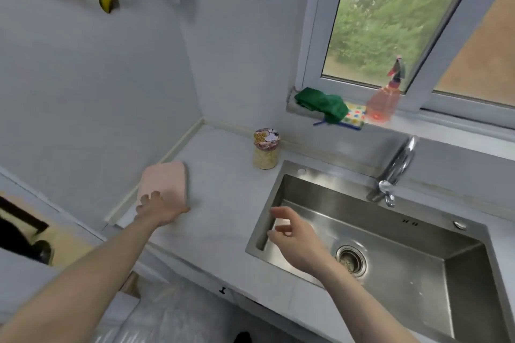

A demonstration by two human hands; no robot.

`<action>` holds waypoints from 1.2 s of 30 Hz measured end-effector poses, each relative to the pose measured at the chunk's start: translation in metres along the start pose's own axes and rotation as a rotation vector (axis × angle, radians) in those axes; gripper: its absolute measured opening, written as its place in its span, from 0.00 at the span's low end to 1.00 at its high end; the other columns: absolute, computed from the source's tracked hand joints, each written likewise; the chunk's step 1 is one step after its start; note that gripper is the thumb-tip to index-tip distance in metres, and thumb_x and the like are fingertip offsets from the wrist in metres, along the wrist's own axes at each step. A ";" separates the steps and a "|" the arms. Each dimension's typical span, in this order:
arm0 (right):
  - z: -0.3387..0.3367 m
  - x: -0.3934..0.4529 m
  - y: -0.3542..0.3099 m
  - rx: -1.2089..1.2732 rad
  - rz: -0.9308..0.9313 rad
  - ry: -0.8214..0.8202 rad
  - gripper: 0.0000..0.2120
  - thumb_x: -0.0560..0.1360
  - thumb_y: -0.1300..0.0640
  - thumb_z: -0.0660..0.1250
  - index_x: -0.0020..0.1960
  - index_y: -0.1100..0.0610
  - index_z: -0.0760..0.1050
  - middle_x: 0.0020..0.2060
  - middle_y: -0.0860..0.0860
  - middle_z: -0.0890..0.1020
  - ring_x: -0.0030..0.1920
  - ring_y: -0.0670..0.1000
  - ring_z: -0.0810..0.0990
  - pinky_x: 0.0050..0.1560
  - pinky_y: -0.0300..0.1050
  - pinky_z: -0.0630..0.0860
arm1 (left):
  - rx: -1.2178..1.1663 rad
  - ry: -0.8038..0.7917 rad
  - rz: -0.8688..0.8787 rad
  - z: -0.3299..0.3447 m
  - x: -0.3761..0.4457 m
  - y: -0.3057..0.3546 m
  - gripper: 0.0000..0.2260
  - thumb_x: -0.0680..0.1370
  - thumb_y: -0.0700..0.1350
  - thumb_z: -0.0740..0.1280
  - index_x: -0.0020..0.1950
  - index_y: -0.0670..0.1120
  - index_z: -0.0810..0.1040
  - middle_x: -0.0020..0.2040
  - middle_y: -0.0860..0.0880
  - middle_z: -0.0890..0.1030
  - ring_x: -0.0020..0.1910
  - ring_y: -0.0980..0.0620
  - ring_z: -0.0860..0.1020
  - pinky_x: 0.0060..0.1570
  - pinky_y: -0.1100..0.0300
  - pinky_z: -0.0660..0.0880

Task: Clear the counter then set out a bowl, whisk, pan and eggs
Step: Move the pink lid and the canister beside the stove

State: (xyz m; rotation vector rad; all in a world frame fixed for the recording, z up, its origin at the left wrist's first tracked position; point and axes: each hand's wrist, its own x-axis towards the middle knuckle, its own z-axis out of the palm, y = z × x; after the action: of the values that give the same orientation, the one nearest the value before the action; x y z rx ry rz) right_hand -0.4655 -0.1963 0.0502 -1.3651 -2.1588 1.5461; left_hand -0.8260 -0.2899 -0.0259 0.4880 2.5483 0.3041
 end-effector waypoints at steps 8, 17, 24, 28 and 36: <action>-0.025 0.076 -0.024 -0.064 -0.003 0.016 0.22 0.77 0.56 0.65 0.70 0.43 0.71 0.59 0.48 0.80 0.58 0.51 0.80 0.56 0.52 0.83 | 0.027 -0.049 -0.131 0.015 0.069 0.017 0.73 0.51 0.76 0.76 0.83 0.43 0.46 0.81 0.42 0.58 0.78 0.38 0.60 0.76 0.42 0.61; -0.048 0.147 -0.019 -0.173 -0.003 0.014 0.26 0.77 0.57 0.67 0.74 0.48 0.69 0.65 0.47 0.75 0.54 0.45 0.81 0.57 0.40 0.77 | 0.090 0.110 -0.312 0.032 0.110 0.017 0.76 0.45 0.77 0.75 0.81 0.40 0.46 0.75 0.38 0.59 0.74 0.39 0.60 0.70 0.38 0.66; -0.041 0.234 -0.037 -0.330 0.010 0.094 0.35 0.75 0.55 0.70 0.78 0.50 0.62 0.73 0.52 0.66 0.63 0.54 0.76 0.60 0.46 0.71 | 0.205 0.115 -0.182 0.012 0.120 0.027 0.69 0.44 0.79 0.72 0.76 0.44 0.58 0.70 0.37 0.67 0.69 0.36 0.66 0.64 0.41 0.71; -0.022 0.299 -0.053 -0.313 0.066 0.164 0.45 0.72 0.47 0.74 0.82 0.53 0.56 0.77 0.58 0.61 0.76 0.61 0.63 0.76 0.53 0.63 | 0.282 0.046 0.017 0.009 0.137 0.028 0.69 0.51 0.80 0.70 0.81 0.49 0.48 0.78 0.38 0.57 0.76 0.34 0.58 0.70 0.39 0.66; -0.002 0.383 -0.063 -0.560 0.206 0.147 0.53 0.68 0.47 0.78 0.82 0.51 0.49 0.79 0.58 0.53 0.77 0.67 0.54 0.76 0.59 0.62 | 0.357 -0.066 0.251 0.020 0.183 0.051 0.73 0.49 0.84 0.64 0.83 0.48 0.38 0.83 0.43 0.48 0.81 0.35 0.45 0.76 0.36 0.55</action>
State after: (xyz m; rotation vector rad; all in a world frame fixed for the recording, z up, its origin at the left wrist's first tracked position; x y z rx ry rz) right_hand -0.7201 0.0843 -0.0347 -1.8398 -2.5269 0.8711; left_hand -0.9474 -0.1680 -0.1095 0.9389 2.4836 -0.0826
